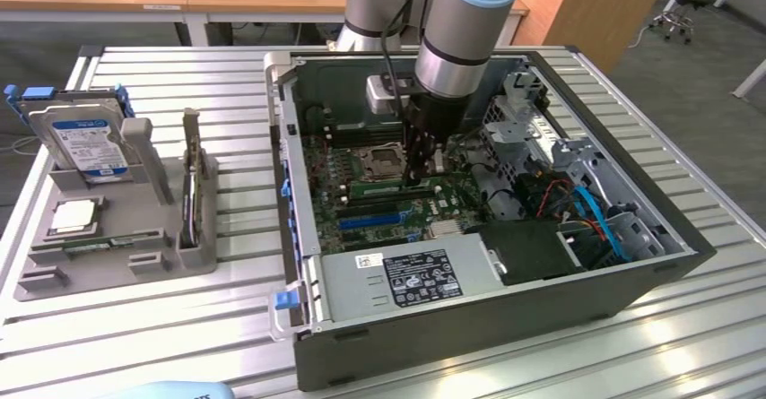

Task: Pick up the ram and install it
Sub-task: 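Insert the ram into the slot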

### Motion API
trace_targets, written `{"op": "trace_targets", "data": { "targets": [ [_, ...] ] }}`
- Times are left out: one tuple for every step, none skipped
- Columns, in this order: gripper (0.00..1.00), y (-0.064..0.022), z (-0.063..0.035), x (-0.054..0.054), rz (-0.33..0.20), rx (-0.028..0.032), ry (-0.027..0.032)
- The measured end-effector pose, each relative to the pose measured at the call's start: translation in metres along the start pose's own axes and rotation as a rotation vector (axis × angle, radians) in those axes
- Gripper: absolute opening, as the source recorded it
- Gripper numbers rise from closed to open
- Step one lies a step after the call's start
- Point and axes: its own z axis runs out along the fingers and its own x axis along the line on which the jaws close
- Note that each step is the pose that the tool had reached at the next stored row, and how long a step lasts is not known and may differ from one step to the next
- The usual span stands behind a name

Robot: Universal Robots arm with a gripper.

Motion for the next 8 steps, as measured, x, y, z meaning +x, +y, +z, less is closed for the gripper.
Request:
{"op": "trace_targets", "data": {
  "targets": [
    [0.12, 0.0000, 0.0001, 0.0000, 0.000, 0.0000, 0.0000],
    [0.12, 0.0000, 0.0002, 0.0000, 0.000, 0.0000, 0.0000],
    [0.12, 0.0000, 0.0004, 0.0000, 0.000, 0.0000, 0.0000],
    [0.12, 0.0000, 0.0005, 0.0000, 0.000, 0.0000, 0.0000],
    [0.12, 0.0000, 0.0006, 0.0000, 0.000, 0.0000, 0.0001],
    [0.12, 0.0000, 0.0007, 0.0000, 0.000, 0.0000, 0.0000],
    [0.12, 0.0000, 0.0008, 0.0000, 0.000, 0.0000, 0.0001],
    [0.12, 0.0000, 0.0009, 0.0000, 0.000, 0.0000, 0.0001]
  ]
}}
